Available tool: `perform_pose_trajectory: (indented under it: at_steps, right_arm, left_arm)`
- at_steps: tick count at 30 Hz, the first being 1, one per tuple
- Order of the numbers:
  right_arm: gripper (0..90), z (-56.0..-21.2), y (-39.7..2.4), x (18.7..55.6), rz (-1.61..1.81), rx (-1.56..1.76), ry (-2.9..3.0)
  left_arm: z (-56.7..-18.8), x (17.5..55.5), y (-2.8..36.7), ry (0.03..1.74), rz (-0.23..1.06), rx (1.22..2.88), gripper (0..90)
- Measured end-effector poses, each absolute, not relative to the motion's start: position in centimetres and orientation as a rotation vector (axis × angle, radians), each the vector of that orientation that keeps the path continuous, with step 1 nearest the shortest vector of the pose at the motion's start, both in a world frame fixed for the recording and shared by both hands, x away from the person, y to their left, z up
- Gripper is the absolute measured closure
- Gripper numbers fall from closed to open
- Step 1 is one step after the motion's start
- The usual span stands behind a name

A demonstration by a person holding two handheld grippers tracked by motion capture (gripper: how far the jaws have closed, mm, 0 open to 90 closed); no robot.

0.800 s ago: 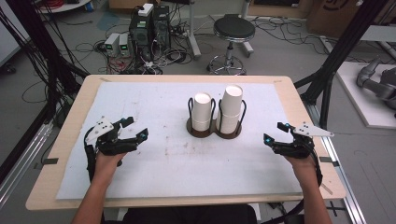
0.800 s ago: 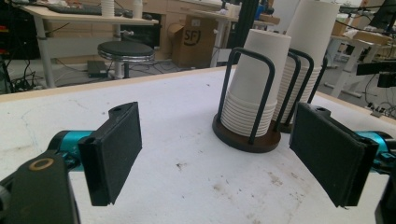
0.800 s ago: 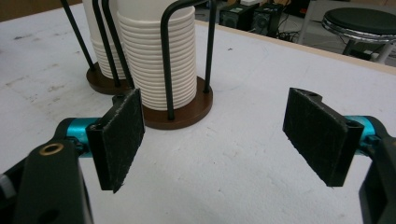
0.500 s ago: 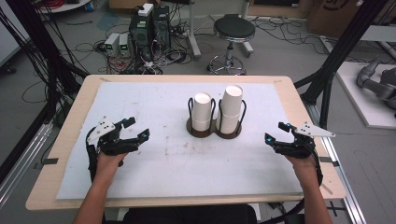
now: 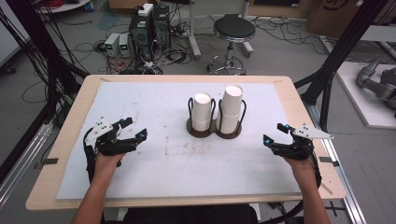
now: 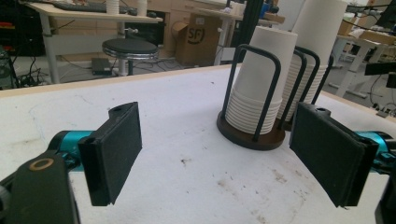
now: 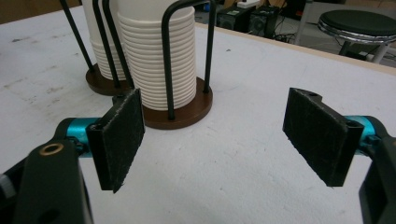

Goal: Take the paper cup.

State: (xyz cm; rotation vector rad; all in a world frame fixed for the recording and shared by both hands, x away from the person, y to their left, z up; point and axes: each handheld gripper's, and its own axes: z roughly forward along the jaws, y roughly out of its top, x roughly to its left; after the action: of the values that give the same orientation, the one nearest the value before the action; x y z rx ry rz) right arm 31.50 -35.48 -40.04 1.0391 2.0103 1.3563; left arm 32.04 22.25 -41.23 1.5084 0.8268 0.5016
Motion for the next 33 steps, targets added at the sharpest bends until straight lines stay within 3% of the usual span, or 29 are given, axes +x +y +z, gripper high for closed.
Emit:
perform_pose_trajectory:
  at_steps: [33]
  right_arm:
    - [21.2,-38.9,-33.3,31.5,1.445,0.980,1.997]
  left_arm:
    - [-41.7,32.2,21.6,0.818,0.468,1.538,17.0]
